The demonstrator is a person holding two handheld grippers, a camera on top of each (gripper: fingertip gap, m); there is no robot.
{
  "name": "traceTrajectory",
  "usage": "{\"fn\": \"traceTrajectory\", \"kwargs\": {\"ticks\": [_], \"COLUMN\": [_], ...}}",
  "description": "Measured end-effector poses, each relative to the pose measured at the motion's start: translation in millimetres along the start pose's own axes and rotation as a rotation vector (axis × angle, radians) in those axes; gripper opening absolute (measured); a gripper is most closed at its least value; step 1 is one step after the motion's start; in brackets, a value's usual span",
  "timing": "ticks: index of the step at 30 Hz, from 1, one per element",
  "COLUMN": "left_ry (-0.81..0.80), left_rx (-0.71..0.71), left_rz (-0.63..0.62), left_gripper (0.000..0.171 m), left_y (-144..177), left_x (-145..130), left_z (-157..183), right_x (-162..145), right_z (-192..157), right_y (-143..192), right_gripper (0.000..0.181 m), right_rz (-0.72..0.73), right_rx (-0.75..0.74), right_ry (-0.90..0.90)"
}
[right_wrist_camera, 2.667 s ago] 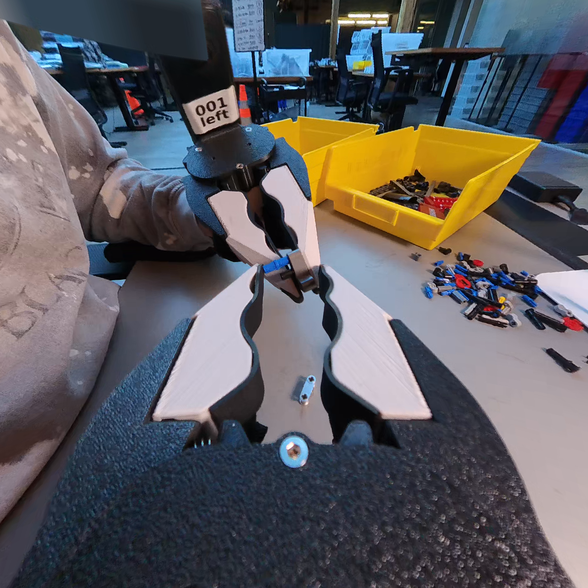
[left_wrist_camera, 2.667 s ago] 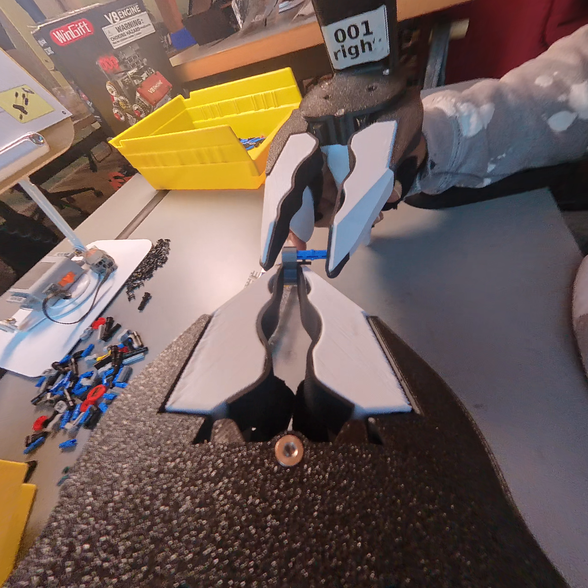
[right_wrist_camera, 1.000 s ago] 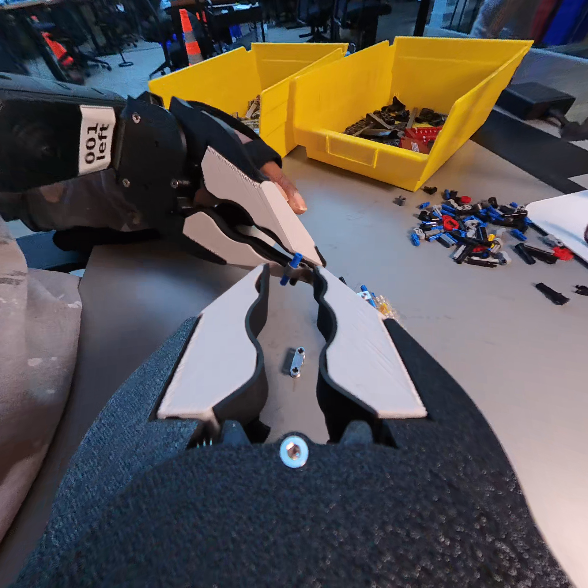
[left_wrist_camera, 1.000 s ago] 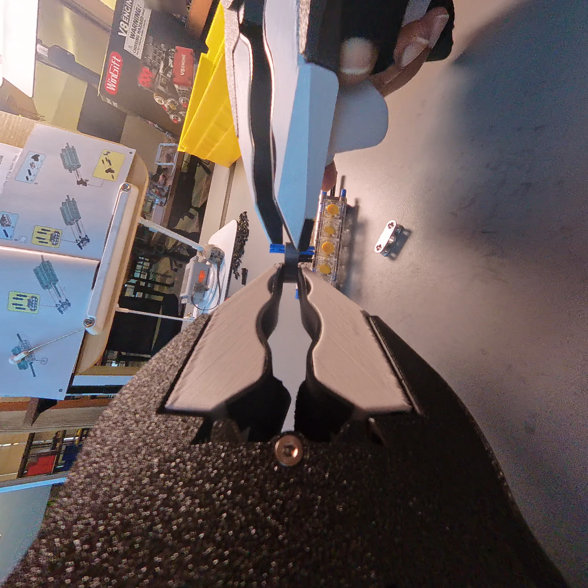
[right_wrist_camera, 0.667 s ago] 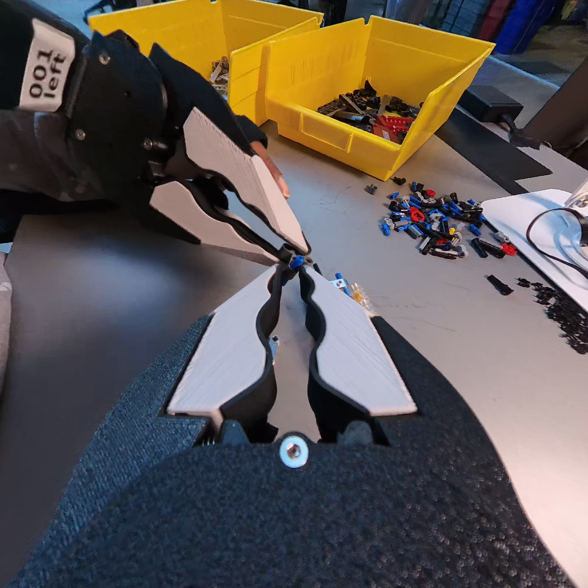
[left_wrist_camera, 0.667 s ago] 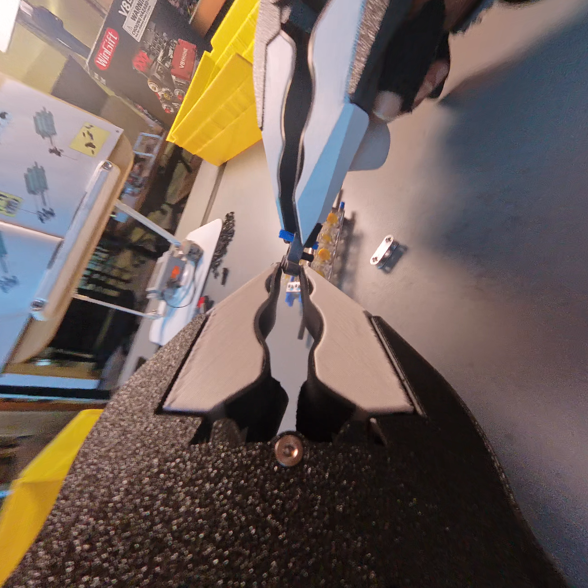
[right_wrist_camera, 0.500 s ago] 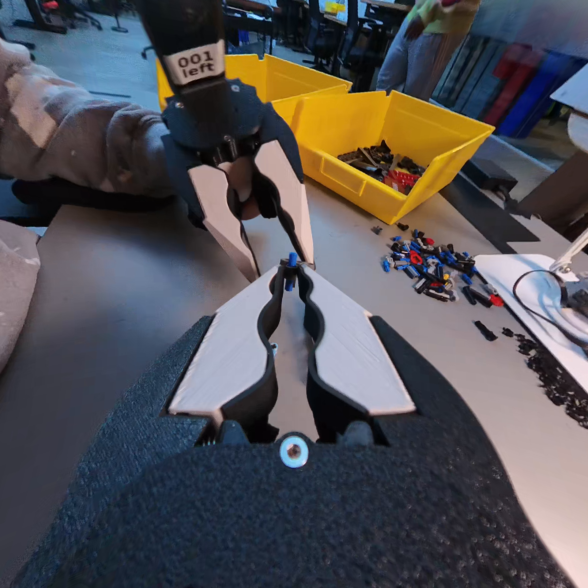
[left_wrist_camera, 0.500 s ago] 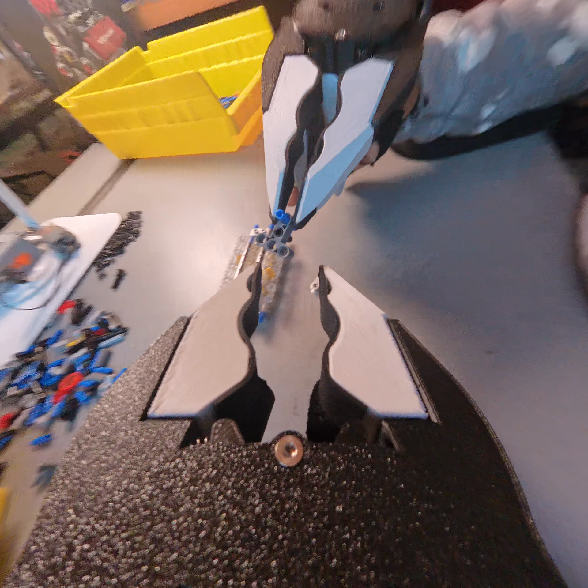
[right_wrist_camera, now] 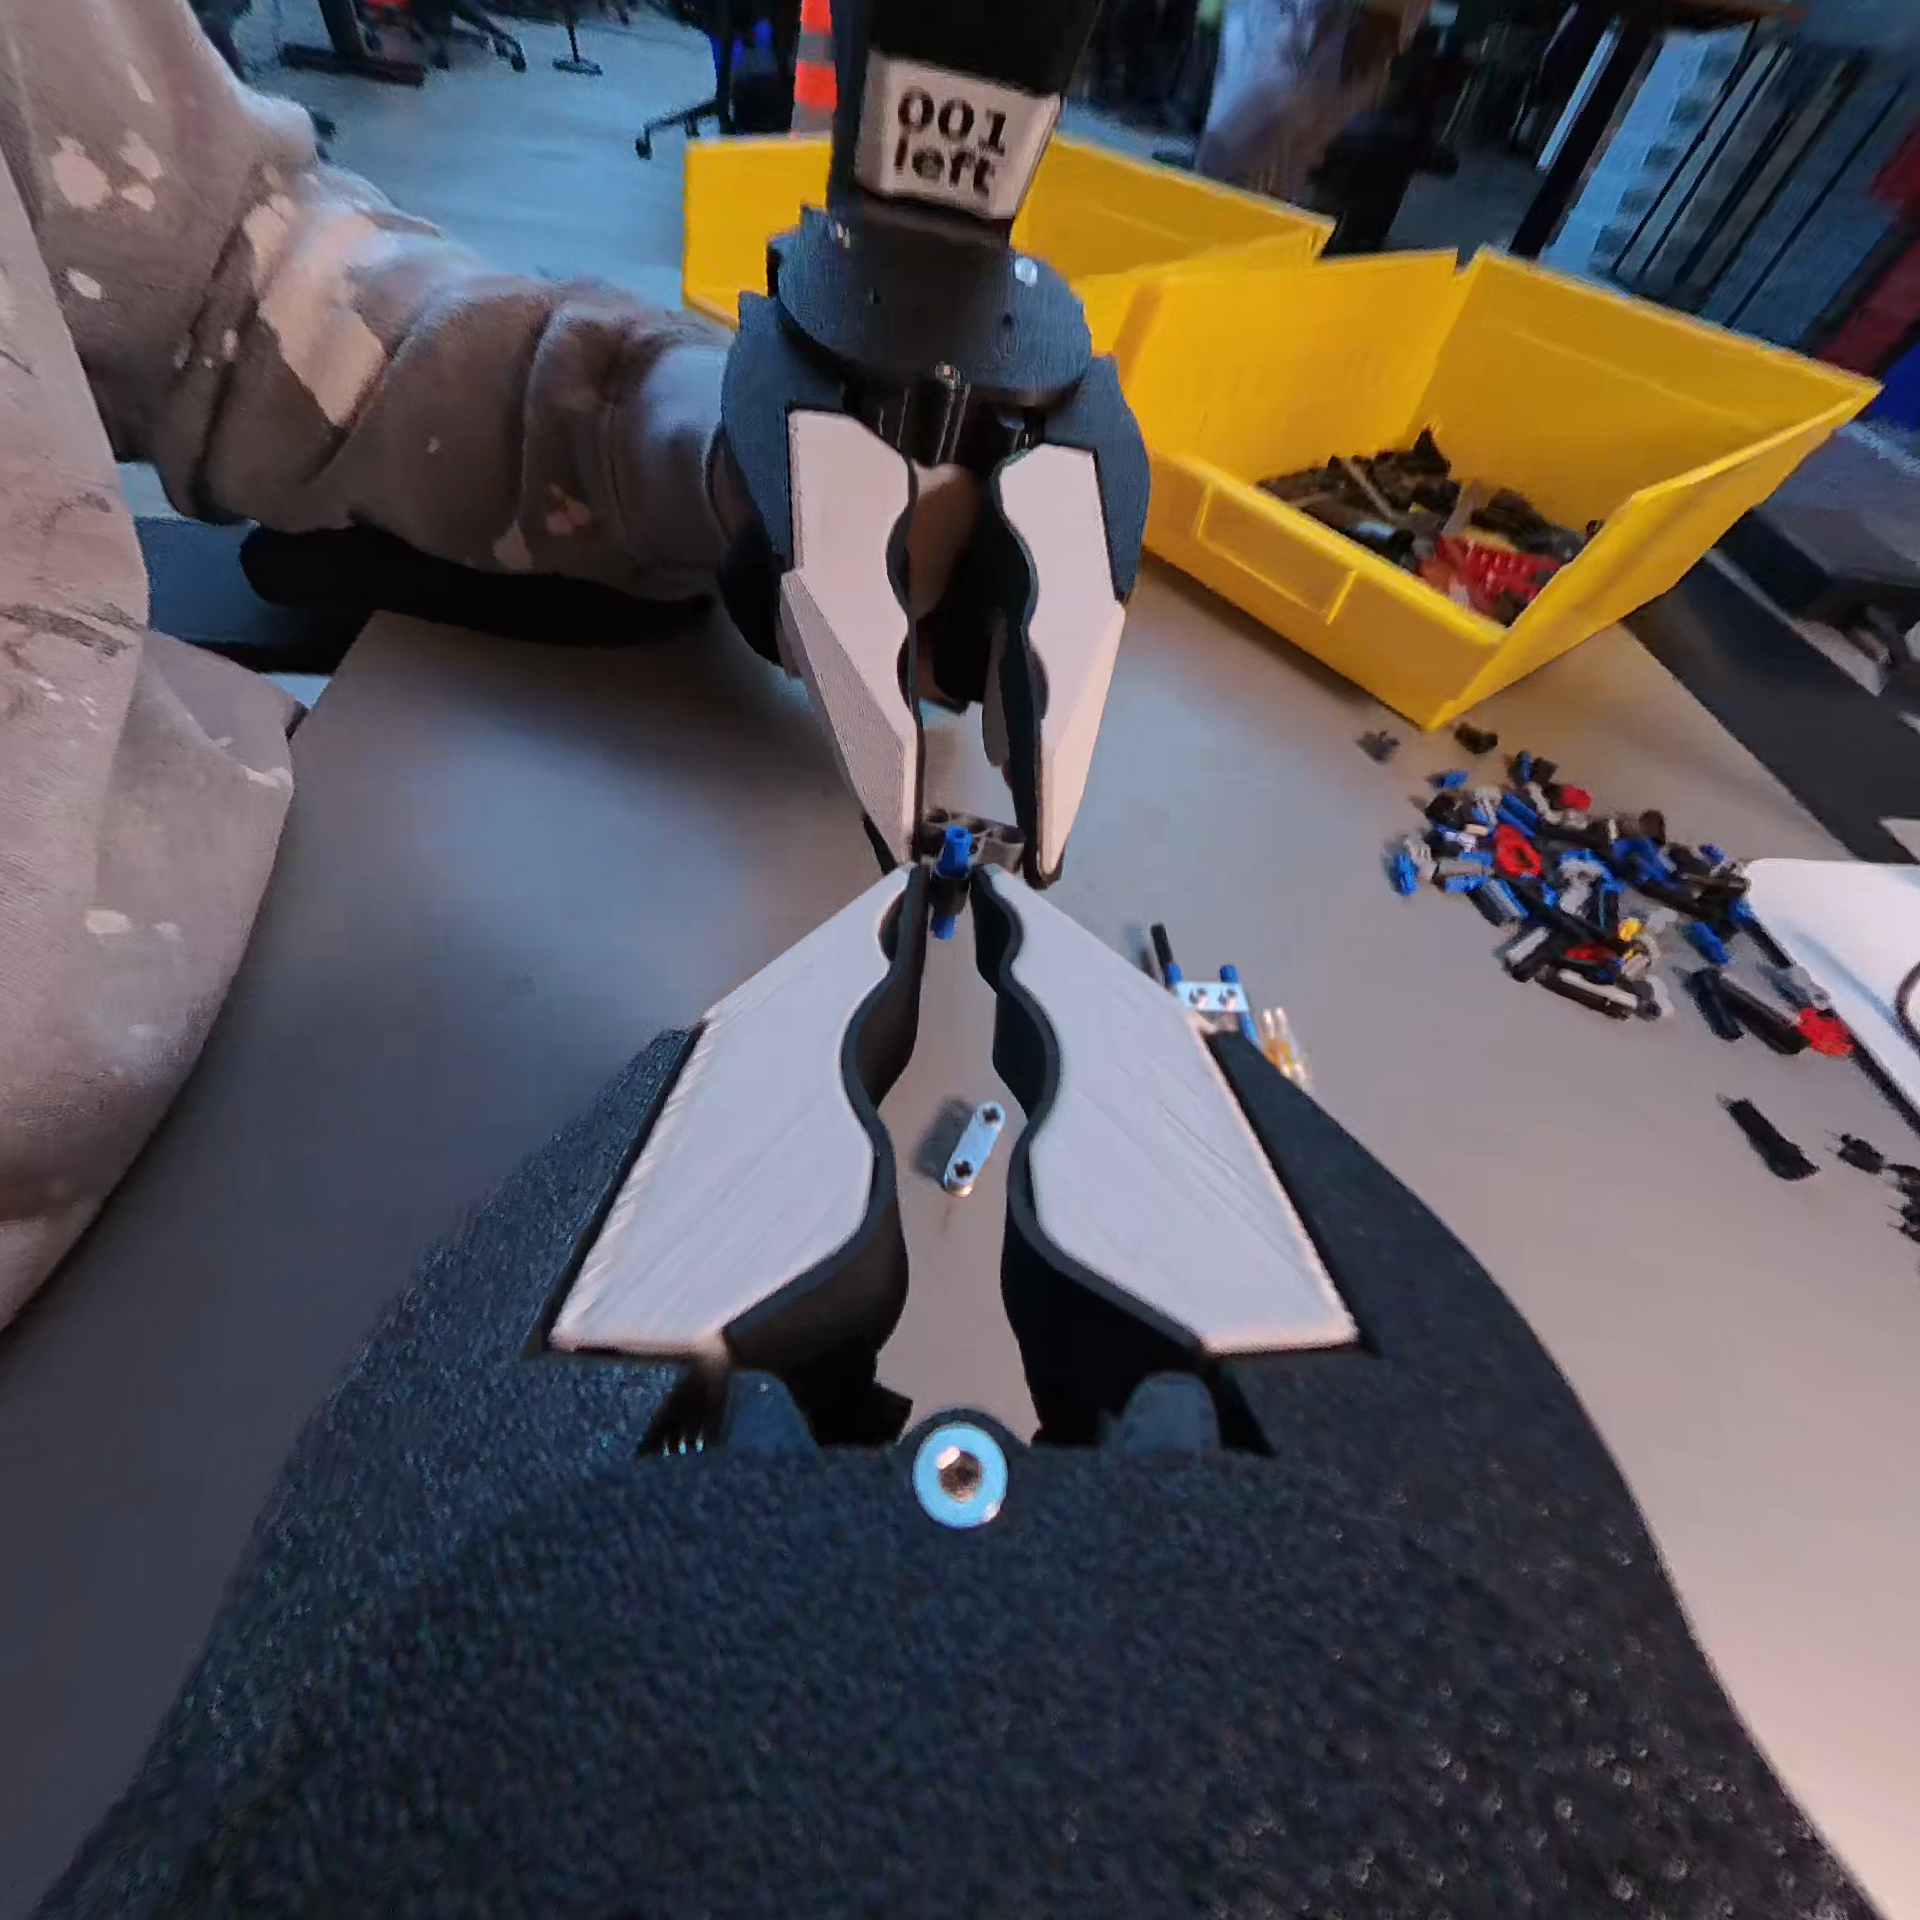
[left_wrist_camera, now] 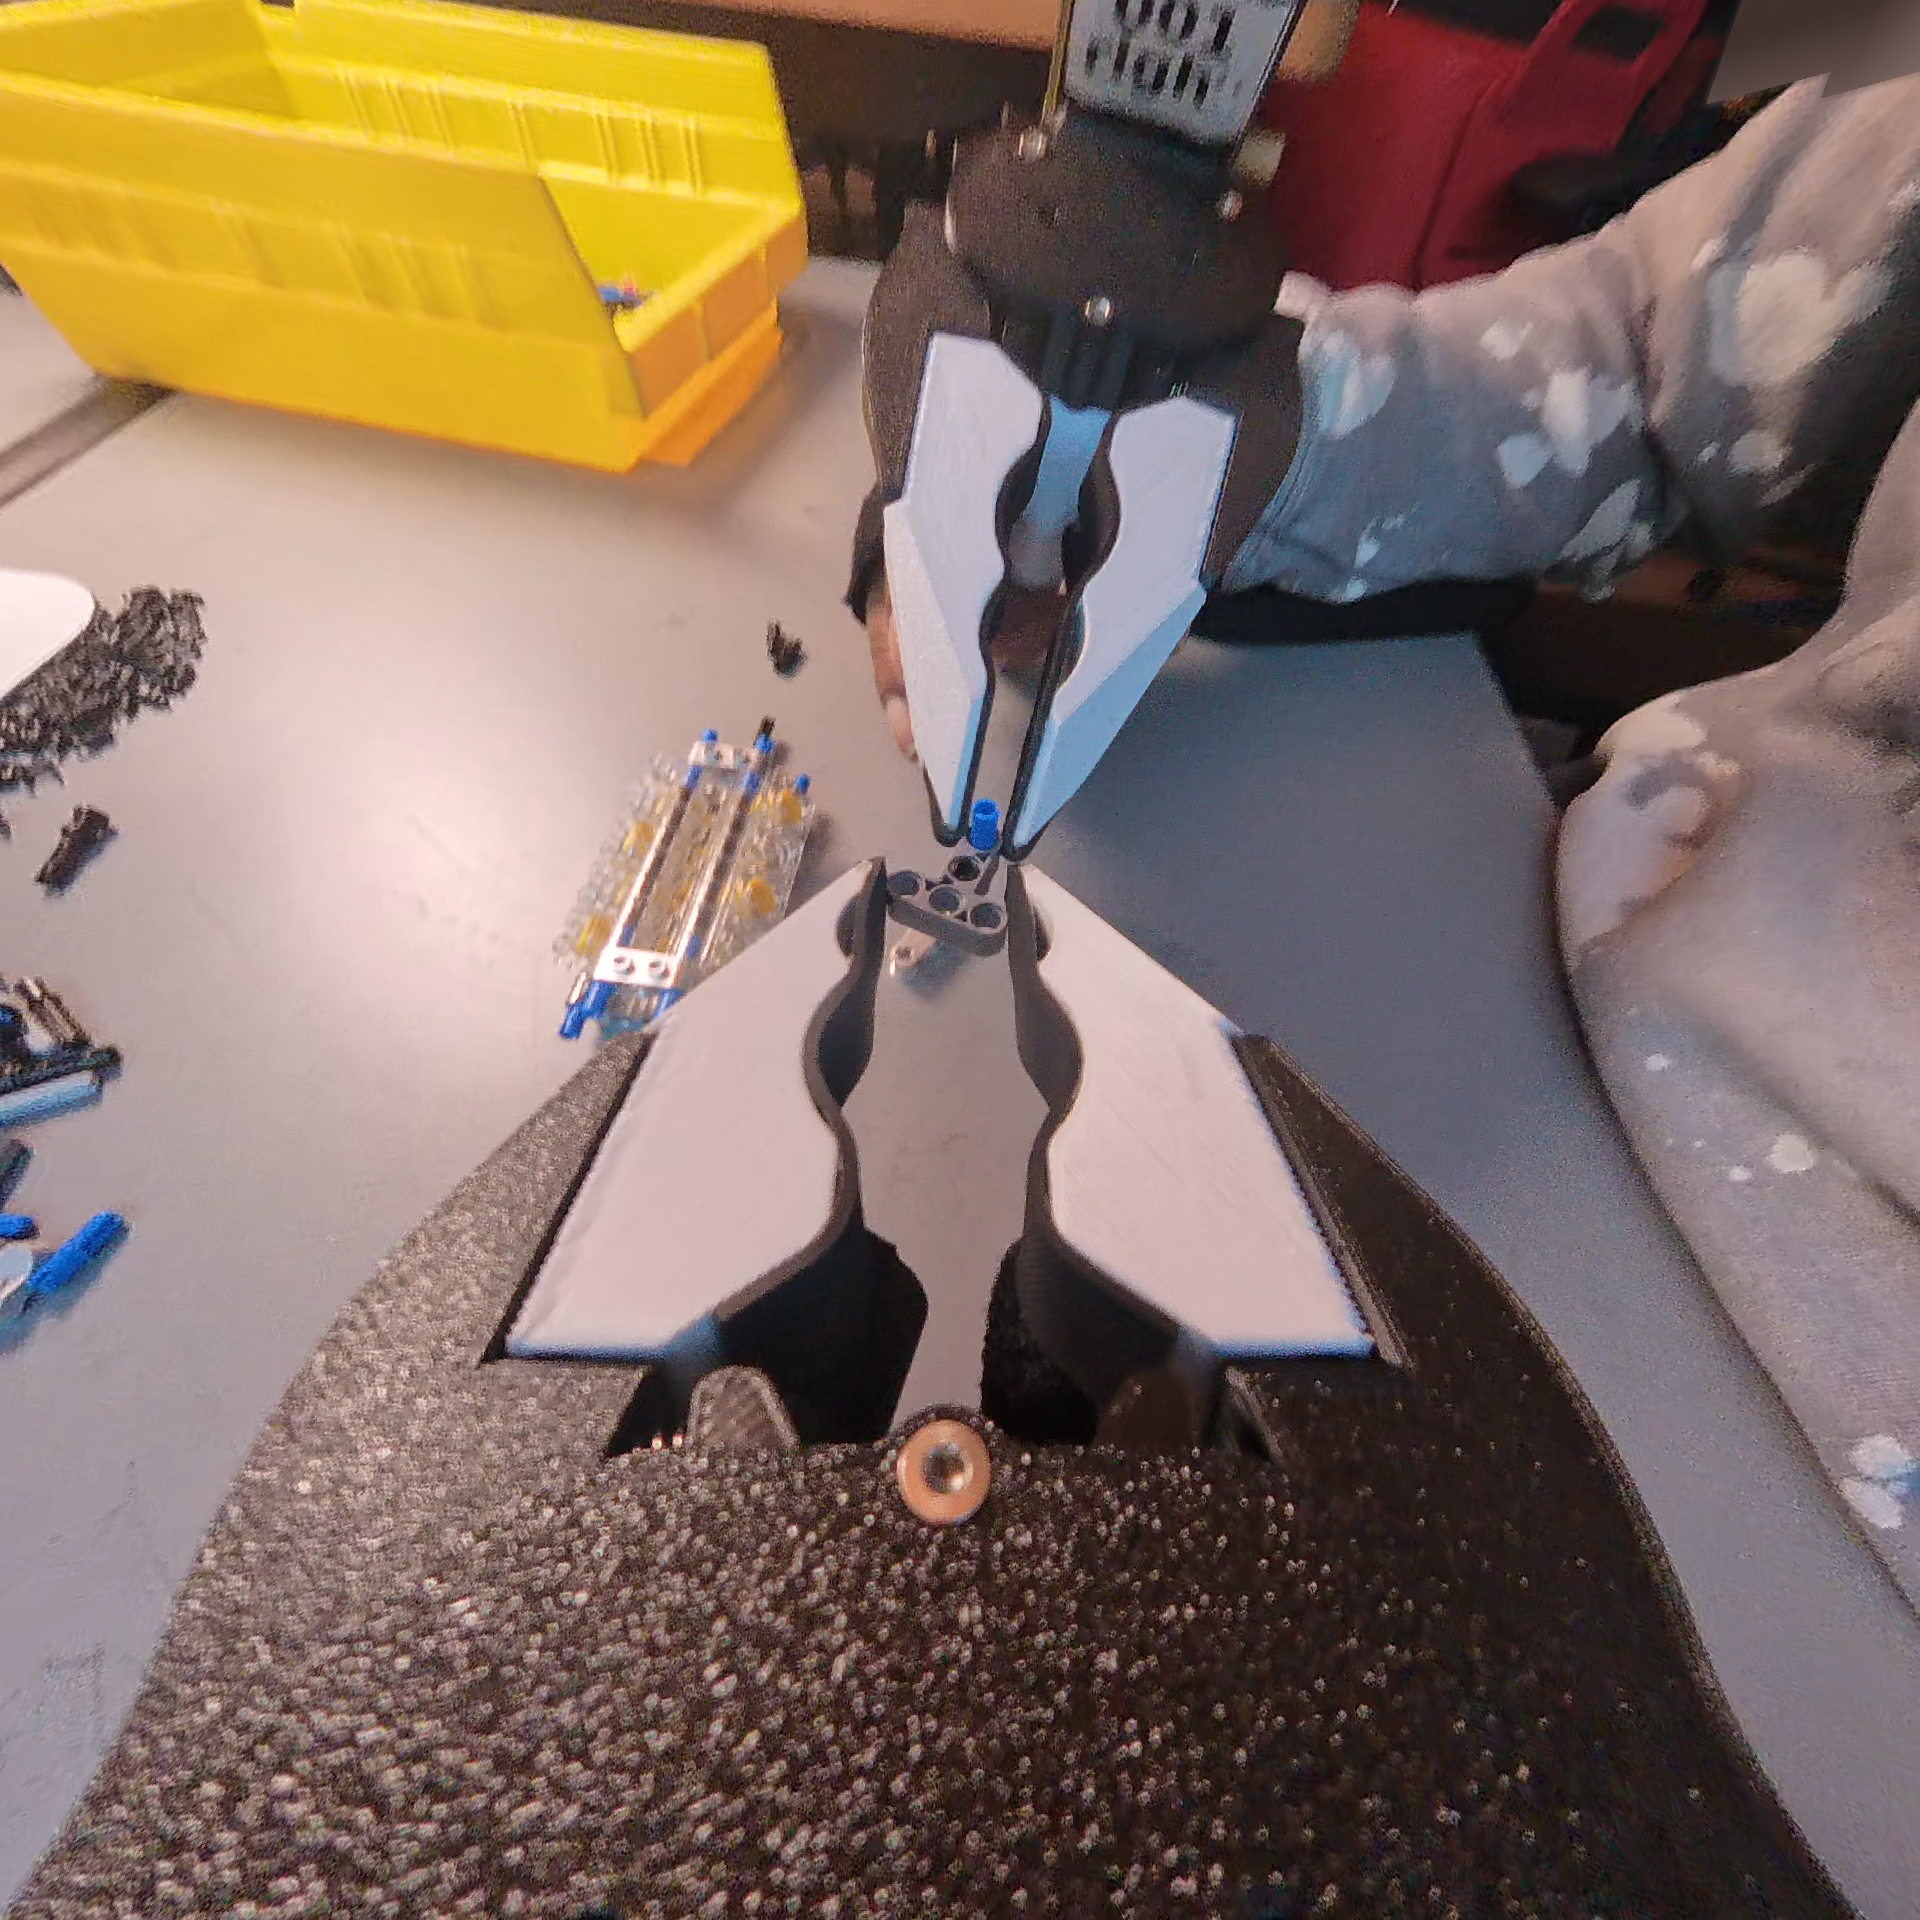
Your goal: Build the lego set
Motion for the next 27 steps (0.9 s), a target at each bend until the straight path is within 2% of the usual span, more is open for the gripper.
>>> {"fn": "traceTrajectory", "kwargs": {"ticks": [2, 4, 6, 9, 13, 27], "left_ry": [-0.012, -0.028, -0.034, -0.038, -0.036, 0.005], "left_rx": [0.031, 0.064, 0.080, 0.099, 0.102, 0.067], "left_rz": [-0.114, -0.207, -0.271, -0.336, -0.375, -0.360], "left_gripper": [0.021, 0.021, 0.021, 0.021, 0.021, 0.023], "left_y": [-5, -11, -16, -22, -27, -26], "left_x": [-7, -13, -17, -22, -27, -29], "left_z": [-1, 0, 1, 2, 3, 1], "right_x": [-8, -14, -19, -27, -36, -34], "right_z": [3, 5, 7, 5, 5, 2], "right_y": [-3, -1, 0, -3, -11, -13], "right_gripper": [0.005, 0.013, 0.021, 0.021, 0.020, 0.010], "right_rz": [-0.117, -0.206, -0.290, -0.377, -0.452, -0.468], "right_rx": [-0.006, -0.018, -0.015, 0.016, -0.001, -0.023], "right_ry": [-0.002, 0.016, 0.017, -0.010, -0.014, 0.003]}}
Point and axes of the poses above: each gripper's, where its closed fingertips meet, y back along the fingers, x out of its top, z = x × y across the jaws, the point moved 10 cm from there along y, back along the fingers, and after that the axes turned 3 degrees about -z, right-handed, at the moved point
